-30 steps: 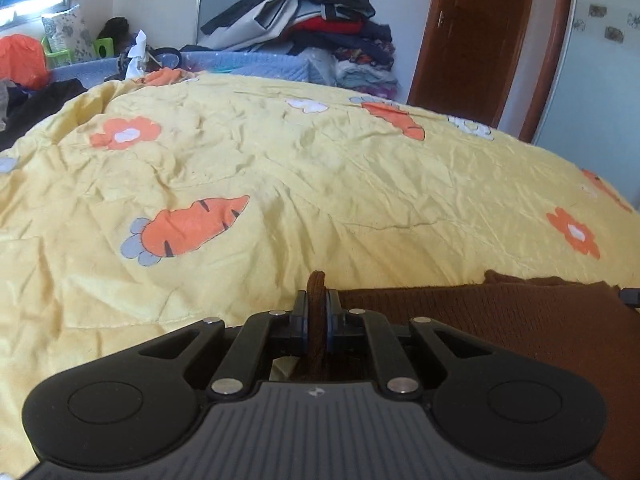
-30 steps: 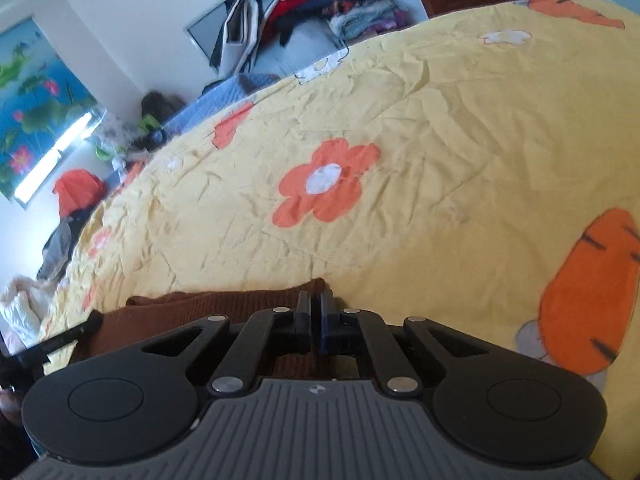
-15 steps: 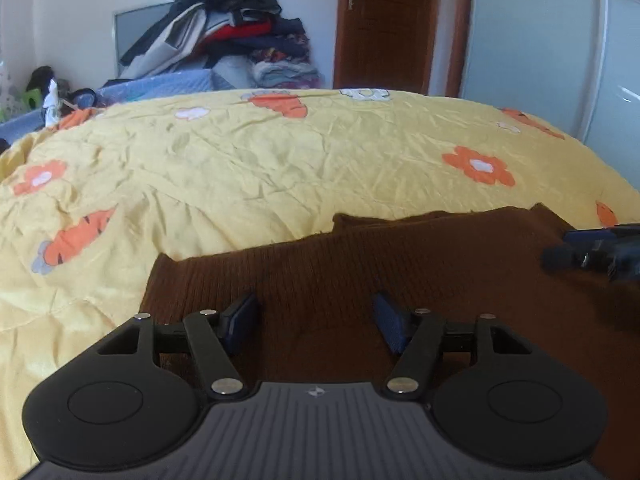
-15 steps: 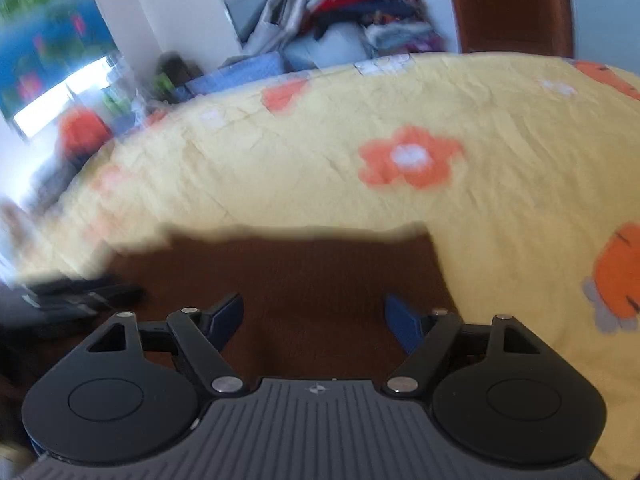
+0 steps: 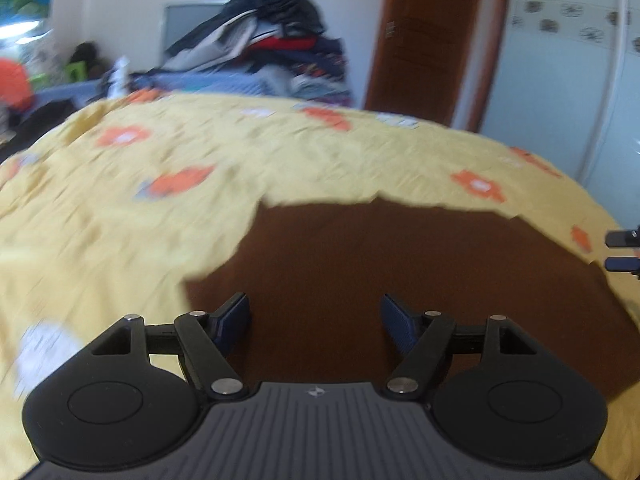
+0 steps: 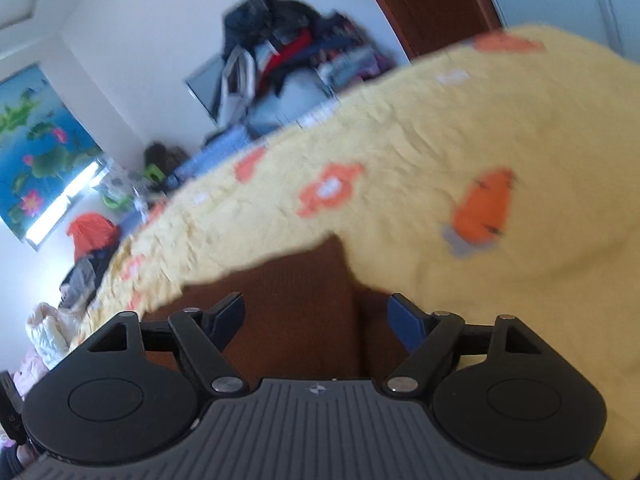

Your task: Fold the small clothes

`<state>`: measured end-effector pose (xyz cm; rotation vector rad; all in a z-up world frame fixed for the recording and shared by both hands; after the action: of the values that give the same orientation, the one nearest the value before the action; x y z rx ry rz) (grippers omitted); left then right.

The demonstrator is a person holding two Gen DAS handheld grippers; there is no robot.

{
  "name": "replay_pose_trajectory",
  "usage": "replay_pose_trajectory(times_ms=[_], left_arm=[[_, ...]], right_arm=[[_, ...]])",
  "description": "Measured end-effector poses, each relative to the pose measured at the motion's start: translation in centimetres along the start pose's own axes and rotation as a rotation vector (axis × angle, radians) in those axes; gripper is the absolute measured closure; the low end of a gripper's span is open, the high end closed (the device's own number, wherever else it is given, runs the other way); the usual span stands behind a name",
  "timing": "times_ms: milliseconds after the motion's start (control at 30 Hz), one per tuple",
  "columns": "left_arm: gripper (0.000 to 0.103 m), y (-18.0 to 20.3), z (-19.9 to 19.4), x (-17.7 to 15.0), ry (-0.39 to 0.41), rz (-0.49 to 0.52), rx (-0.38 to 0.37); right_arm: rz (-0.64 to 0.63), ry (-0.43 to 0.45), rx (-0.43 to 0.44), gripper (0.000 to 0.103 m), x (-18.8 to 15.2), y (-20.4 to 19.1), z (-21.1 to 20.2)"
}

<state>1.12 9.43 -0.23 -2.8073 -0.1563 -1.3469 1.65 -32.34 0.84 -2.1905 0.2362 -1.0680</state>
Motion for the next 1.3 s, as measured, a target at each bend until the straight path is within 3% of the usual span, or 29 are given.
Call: replay_pose_trajectory(times_ms=[67,233,300,333,433,500,567,633,667,733,833,1000,1200,1267,1300], left_arm=[[0.030,-0.6,-0.5,-0.9,-0.012,-0.007,0.010],[0.030,-0.7,-0.8,-1.9,-0.027,-0.016,0.012],[0.030,-0.5,-0.7,-1.9,-0.026,-0.008,0.017],[0.029,-0.5,-0.7,-1.9,-0.026,-0.007,0.019],[0.021,-0.6,-0.3,-2.5,-0.035,-0.007,0.029],[0.017,-1.0,-0.1,-3.3,0.013,-0.034,0.010],[0.017,-1.0,-0.5,-3.0,0.000,-0.040,0.024],[0.017,-1.5,-1.4,-2.5,0.005,-0.076,0.021],[0.017,-1.9,-1.9,-2.3,0.011,-0.091,0.016],[0.017,-2.7,-3.0,-2.3,0.003,-0.118,0.002],[0.017,-4.2,-4.5,-2.7,-0.025,-0.205,-0.070],[0.017,-6.5,-5.2,-4.2,-0.075,-0.423,-0.230],[0.018,-6.0,-3.3,-4.9,-0.152,-0.476,-0.279],[0.048,-5.4,-3.0,-4.6,-0.165,-0.460,-0.294],[0.092,-5.2,-2.7,-4.6,-0.184,-0.436,-0.275]], right_arm=[[0.001,-0.058,-0.002,0.051,-0.6,0.4,0.3],[-0.040,-0.163,-0.036,0.055,-2.4,0.2,2.7],[-0.046,-0.174,-0.023,0.084,-2.5,-0.1,2.9],[-0.044,-0.192,-0.011,0.092,-2.5,-0.2,3.0],[-0.100,-0.169,-0.036,0.093,-1.8,-0.6,1.6],[-0.066,-0.159,-0.103,0.099,-2.1,2.0,1.0],[-0.032,-0.132,-0.058,0.098,-2.8,2.8,0.6],[-0.067,-0.140,-0.073,0.093,-2.8,1.6,0.3],[-0.073,-0.137,-0.079,0.082,-2.7,1.0,0.1],[-0.073,-0.108,-0.081,0.070,-2.3,-0.2,-0.8],[-0.056,-0.076,-0.017,0.037,-2.2,-1.7,-2.7],[0.037,-0.102,0.050,0.038,-4.1,-1.5,-5.4],[0.024,-0.197,0.056,0.041,-7.0,-1.5,-5.8],[0.013,-0.255,0.054,0.061,-8.2,-1.7,-4.7],[-0.001,-0.286,0.049,0.071,-8.8,-1.8,-4.2]])
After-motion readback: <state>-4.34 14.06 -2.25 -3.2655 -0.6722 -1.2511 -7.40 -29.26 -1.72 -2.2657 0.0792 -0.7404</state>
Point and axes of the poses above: each gripper's, at about its wrist camera, not at the fingertips, and z roughly the way its jaws point, y to its right, x to its top, the point moved 6 cm from there along z, roughly the way its jaws point, and after that the axes turned 11 degrees about x, right-handed, at the moved point
